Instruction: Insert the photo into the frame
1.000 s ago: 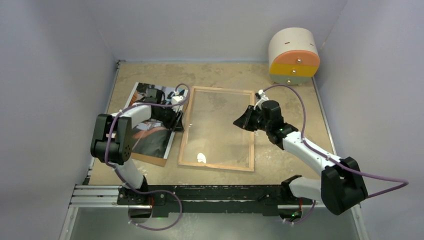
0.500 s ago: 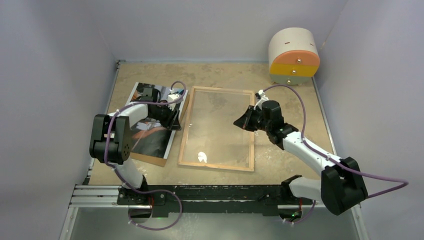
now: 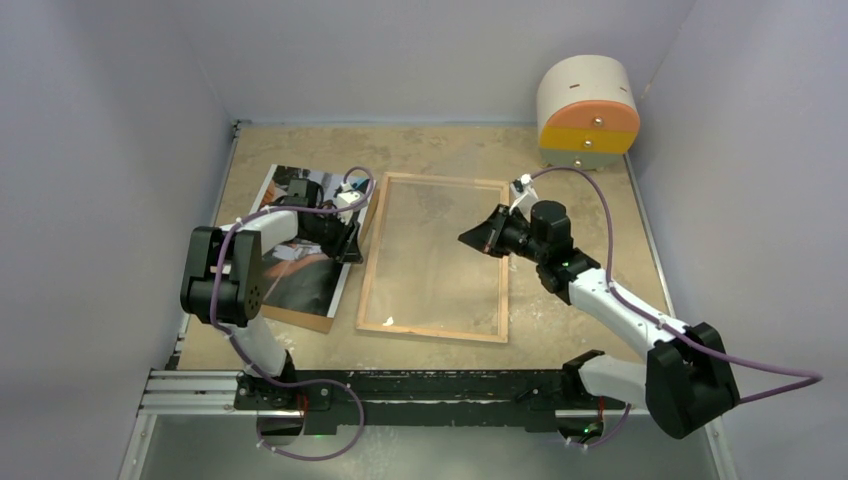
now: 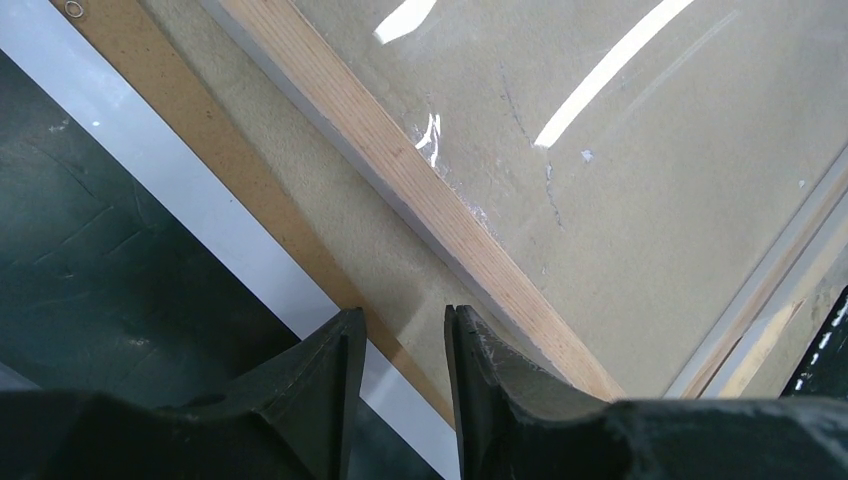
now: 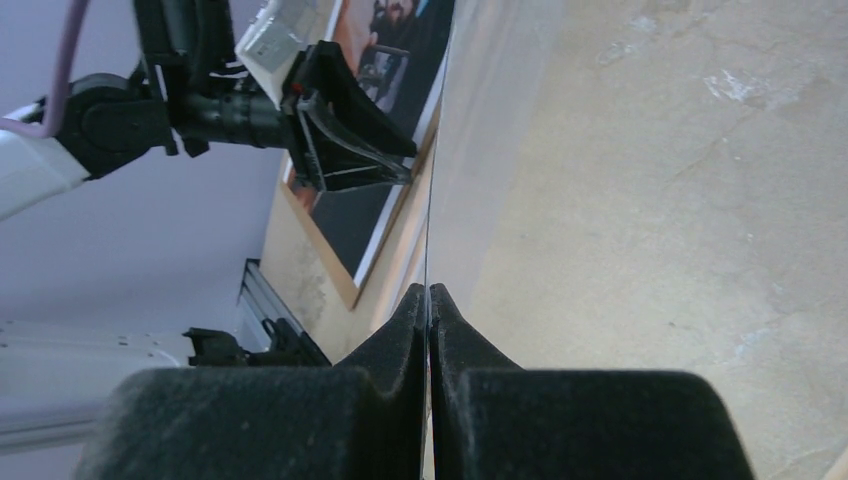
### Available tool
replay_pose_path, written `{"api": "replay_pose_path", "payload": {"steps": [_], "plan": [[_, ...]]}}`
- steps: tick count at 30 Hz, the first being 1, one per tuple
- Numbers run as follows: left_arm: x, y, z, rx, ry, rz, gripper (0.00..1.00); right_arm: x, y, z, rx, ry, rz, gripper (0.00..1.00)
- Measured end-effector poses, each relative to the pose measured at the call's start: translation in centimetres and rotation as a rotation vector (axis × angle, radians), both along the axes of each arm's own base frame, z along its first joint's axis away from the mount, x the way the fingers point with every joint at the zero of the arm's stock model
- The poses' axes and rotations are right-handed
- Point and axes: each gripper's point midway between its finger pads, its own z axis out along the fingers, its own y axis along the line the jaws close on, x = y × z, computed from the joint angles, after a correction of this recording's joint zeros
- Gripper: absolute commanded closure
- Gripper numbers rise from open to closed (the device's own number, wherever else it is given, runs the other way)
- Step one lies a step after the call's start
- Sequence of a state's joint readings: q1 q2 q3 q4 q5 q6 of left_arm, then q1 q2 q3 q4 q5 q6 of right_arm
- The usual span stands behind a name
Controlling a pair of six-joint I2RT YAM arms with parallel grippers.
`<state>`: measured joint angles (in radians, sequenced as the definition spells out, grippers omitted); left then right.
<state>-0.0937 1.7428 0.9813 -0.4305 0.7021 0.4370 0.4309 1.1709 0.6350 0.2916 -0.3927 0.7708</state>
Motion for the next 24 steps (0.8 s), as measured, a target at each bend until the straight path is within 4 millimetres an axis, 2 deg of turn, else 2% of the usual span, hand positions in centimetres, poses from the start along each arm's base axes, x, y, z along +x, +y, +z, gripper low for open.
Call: {"api": "replay_pose_path", "payload": {"steps": [16, 24], "plan": [[0.1, 0.0, 0.0, 0.001, -0.003, 0.000, 0.65, 0.6, 1.1, 3.7, 0.175, -0.001, -0.025, 1.00], [0.0, 0.0, 0.0, 0.001, 0.000, -0.001, 0.66, 0.6, 1.4, 4.2, 0.206, 0.003, -0.016, 1.00]]}}
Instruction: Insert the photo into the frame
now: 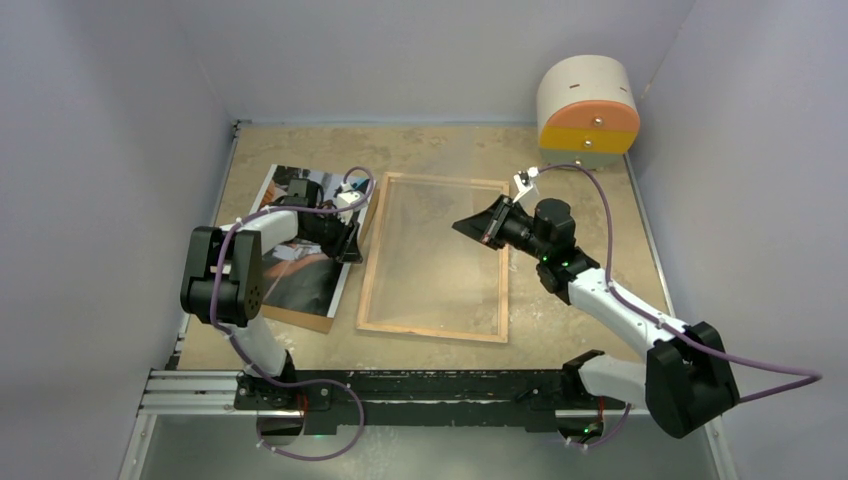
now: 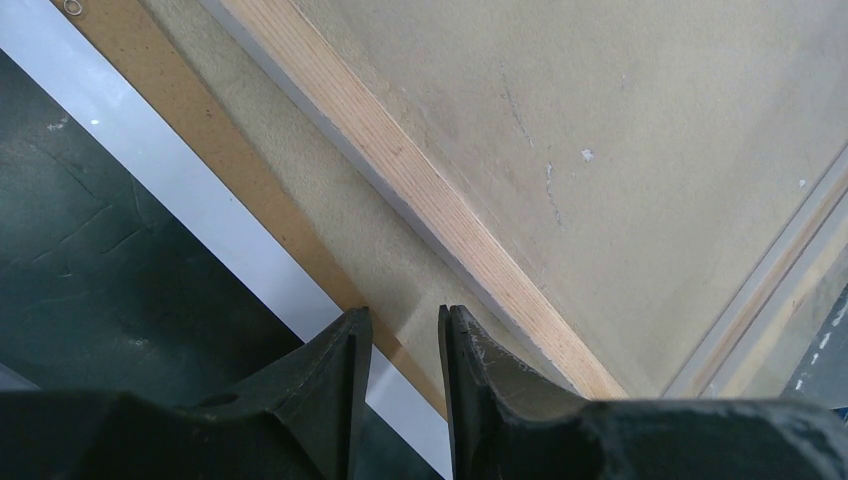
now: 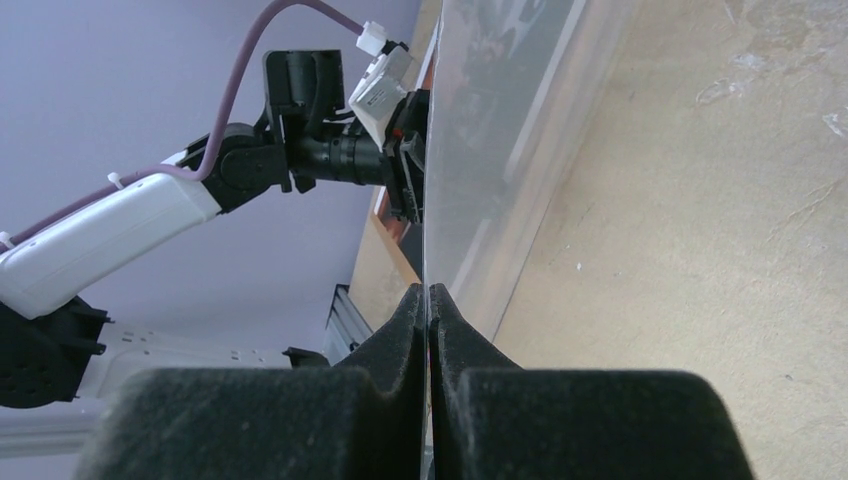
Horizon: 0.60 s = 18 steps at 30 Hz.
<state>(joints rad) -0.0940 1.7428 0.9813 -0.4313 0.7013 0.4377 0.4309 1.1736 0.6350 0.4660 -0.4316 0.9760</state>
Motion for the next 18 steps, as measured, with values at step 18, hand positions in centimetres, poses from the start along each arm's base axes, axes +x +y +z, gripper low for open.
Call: {"api": "replay_pose_path", "payload": {"steps": [18], "plan": [[0.06, 0.01, -0.18, 0.001, 0.001, 0.001, 0.68, 0.21, 0.57, -0.10, 0.006, -0.025, 0.034, 1.00]]}}
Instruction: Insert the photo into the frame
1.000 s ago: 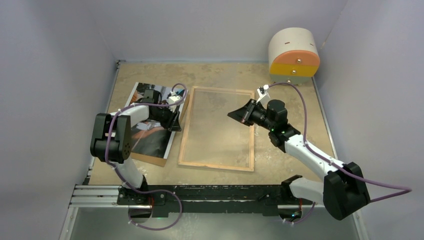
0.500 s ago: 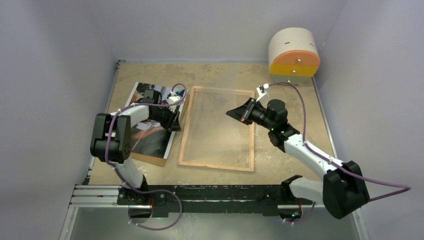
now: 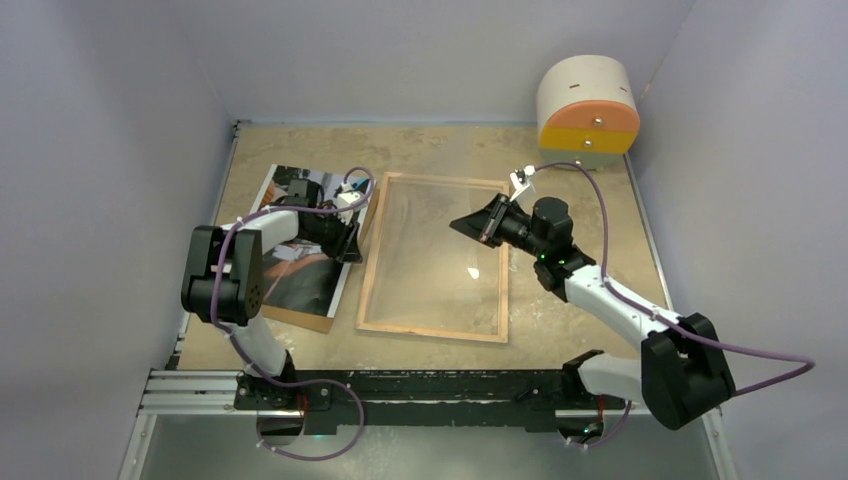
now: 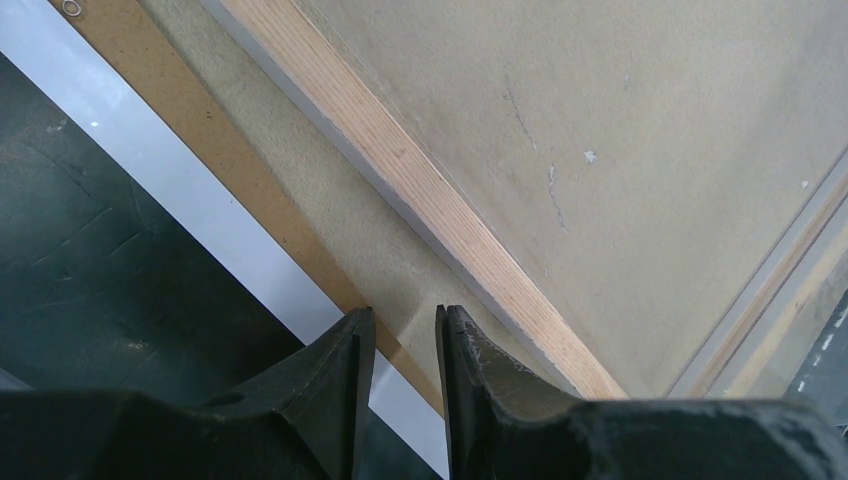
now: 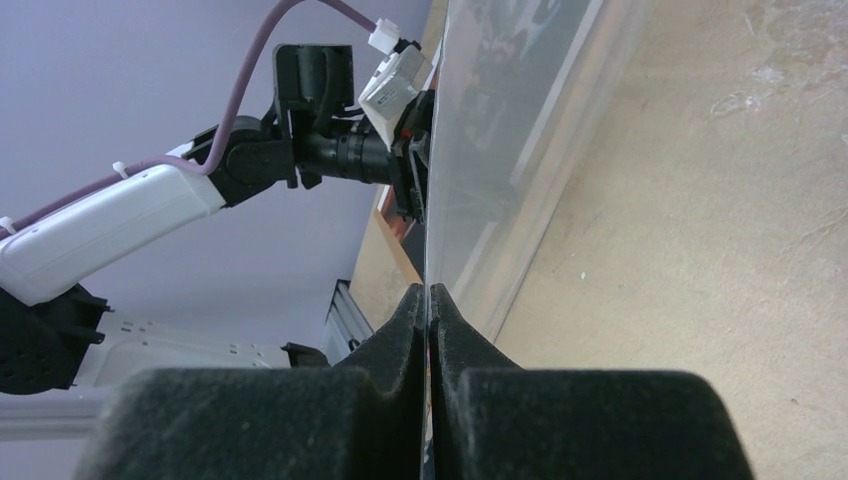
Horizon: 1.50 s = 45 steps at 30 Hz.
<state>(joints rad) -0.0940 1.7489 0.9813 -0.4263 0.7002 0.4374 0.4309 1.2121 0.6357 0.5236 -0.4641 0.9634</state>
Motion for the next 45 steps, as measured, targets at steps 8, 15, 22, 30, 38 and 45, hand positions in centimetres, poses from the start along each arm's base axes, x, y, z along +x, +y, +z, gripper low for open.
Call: {"api": "replay_pose_path", "payload": {"steps": [8, 15, 22, 30, 38, 45], "plan": [[0.1, 0.0, 0.0, 0.000, -0.002, 0.000, 0.69, 0.2, 0.2, 0.3, 0.021, -0.004, 0.003, 1.00], [0.1, 0.0, -0.1, 0.000, -0.003, 0.000, 0.70, 0.7, 1.0, 1.1, 0.056, -0.005, 0.026, 1.00], [0.1, 0.0, -0.1, 0.000, -0.004, 0.000, 0.72, 0.6, 1.6, 1.8, 0.076, -0.022, 0.057, 1.00], [0.2, 0.0, -0.1, 0.000, -0.006, 0.001, 0.73, 0.2, 2.1, 1.9, 0.080, -0.025, 0.071, 1.00], [0.2, 0.0, -0.1, 0.000, -0.005, 0.001, 0.71, 0.1, 2.2, 1.9, 0.083, -0.026, 0.076, 1.00], [0.0, 0.1, 0.8, 0.003, -0.010, -0.002, 0.37, 0.5, 2.9, 2.1, 0.084, -0.026, 0.086, 1.00]]}}
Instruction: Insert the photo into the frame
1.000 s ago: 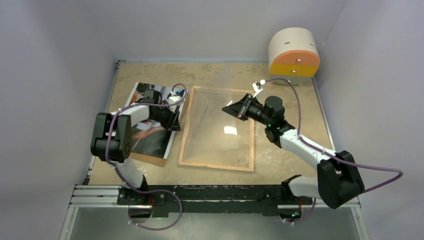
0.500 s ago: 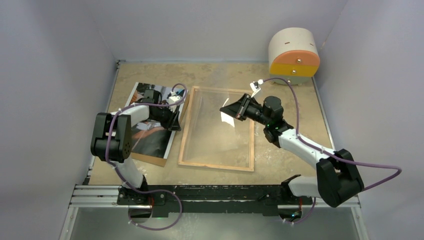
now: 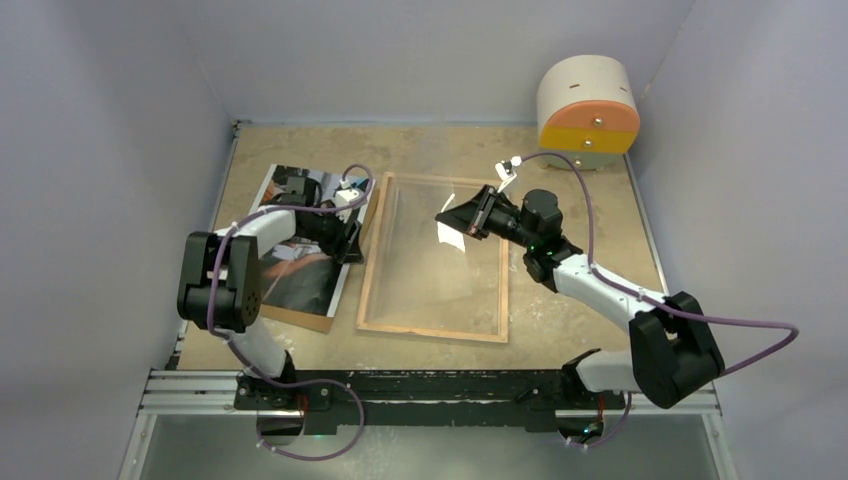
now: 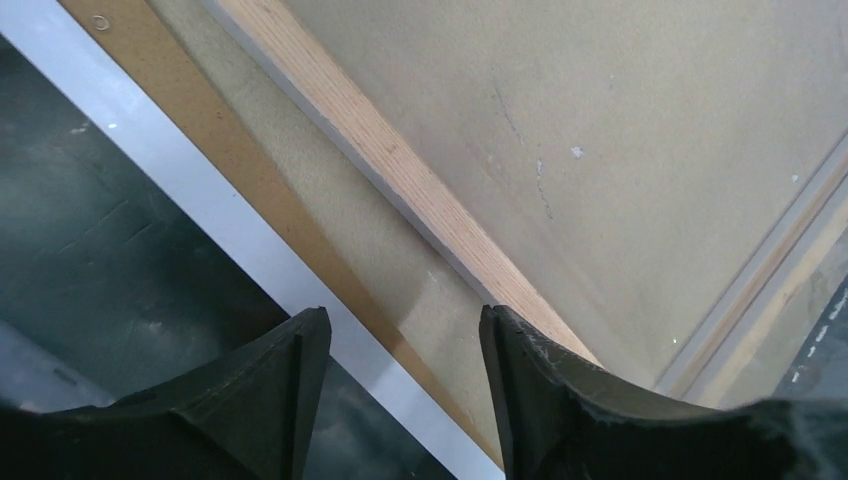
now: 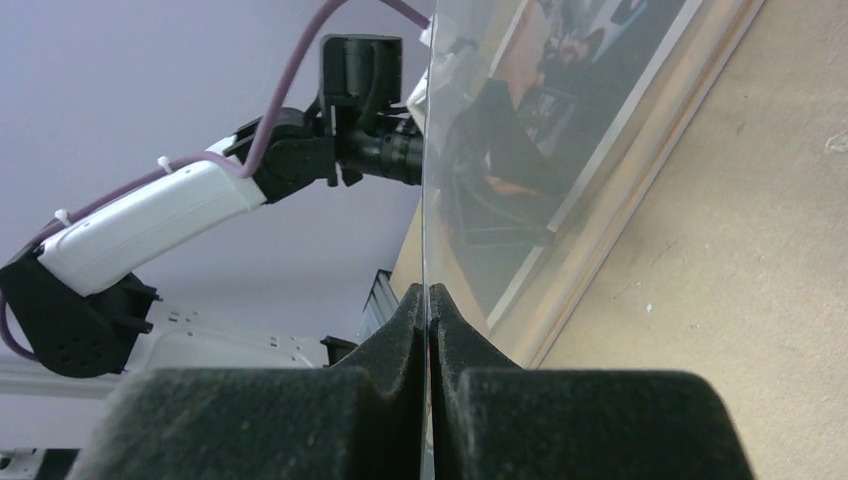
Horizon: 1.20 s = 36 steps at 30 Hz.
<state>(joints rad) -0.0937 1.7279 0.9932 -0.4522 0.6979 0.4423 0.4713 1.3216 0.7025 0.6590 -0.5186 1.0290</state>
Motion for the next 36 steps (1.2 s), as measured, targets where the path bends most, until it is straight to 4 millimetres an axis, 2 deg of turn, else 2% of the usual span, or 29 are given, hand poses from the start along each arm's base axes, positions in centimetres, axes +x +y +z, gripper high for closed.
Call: {"api": "replay_pose_path", "payload": {"steps": [4, 7, 10, 12, 20, 28, 36], "plan": [[-0.2, 0.5, 2.6, 0.028, -0.071, -0.021, 0.32, 0.0, -0.1, -0.2, -0.008, 0.003, -0.002, 1.00], [-0.3, 0.7, 5.3, 0.038, -0.151, -0.043, 0.32, -0.1, -0.2, -0.4, -0.021, 0.002, -0.003, 1.00], [-0.6, 0.8, 6.8, 0.044, -0.200, -0.059, 0.33, -0.2, -0.3, -0.4, -0.031, -0.010, -0.002, 1.00], [-0.8, 0.9, 6.6, 0.050, -0.194, -0.061, 0.34, -0.2, -0.3, -0.5, -0.040, -0.019, -0.001, 1.00], [-2.4, 1.6, 3.2, 0.092, -0.094, -0.056, 0.36, 0.0, -0.9, -2.5, -0.132, -0.020, -0.019, 1.00], [-2.1, 1.4, 1.8, 0.096, -0.070, -0.057, 0.41, 0.3, -1.6, -2.8, -0.220, -0.057, -0.032, 1.00], [-1.8, 1.3, 1.3, 0.094, -0.063, -0.051, 0.42, 0.7, -3.4, -3.4, -0.308, -0.076, -0.078, 1.00]]}}
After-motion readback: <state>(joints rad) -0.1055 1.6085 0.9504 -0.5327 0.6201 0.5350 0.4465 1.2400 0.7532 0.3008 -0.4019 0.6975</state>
